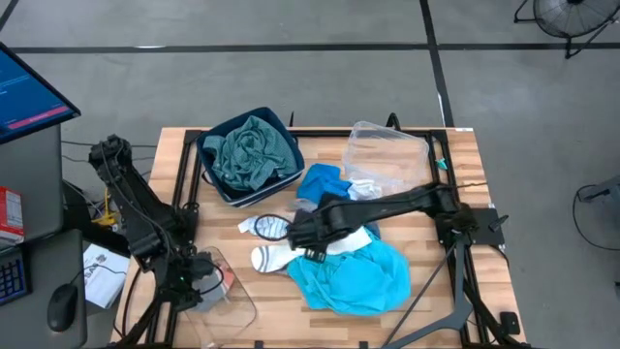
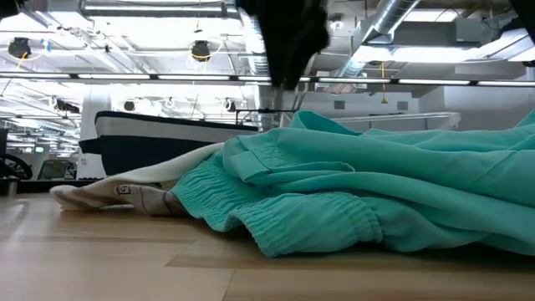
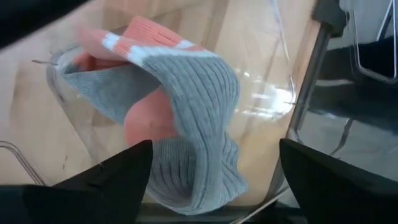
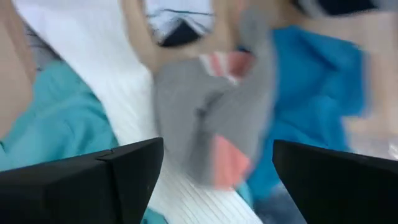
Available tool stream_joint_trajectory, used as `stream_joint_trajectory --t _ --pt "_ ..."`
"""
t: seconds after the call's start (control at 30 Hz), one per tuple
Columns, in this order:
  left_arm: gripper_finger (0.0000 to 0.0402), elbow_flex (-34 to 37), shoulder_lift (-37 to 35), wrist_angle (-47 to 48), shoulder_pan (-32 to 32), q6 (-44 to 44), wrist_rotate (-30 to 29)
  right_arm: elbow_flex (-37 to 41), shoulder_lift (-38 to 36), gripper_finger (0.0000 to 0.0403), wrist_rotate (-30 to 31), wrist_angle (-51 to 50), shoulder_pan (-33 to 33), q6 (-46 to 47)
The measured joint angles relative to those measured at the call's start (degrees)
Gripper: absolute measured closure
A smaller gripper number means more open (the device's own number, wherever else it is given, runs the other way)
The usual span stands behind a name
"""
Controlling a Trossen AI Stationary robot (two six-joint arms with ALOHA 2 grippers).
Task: Pick & Place Cloths
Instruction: Put the gray sock into the transparent bin
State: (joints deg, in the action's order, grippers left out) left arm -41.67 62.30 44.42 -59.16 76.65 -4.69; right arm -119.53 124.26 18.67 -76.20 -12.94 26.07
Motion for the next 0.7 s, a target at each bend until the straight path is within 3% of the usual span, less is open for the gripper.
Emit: stream_joint_trajectory --t 0.5,0.6,0.7 --pt "0.0084 0.05 0.01 -1.57 0.42 0.82 -2.83 0.22 8.69 0.0114 -11.40 8.67 5.17 -9.39" --pt "0.0086 0.06 0.00 -1.68 0.42 0.82 -3.45 0.67 9.38 0.0140 -11.40 9.90 5.52 -8.86" --pt "0.0089 0.07 0.00 -1.77 0.42 0.81 -5.12 0.86 9.22 0.0197 -11.46 10.38 5.99 -8.23"
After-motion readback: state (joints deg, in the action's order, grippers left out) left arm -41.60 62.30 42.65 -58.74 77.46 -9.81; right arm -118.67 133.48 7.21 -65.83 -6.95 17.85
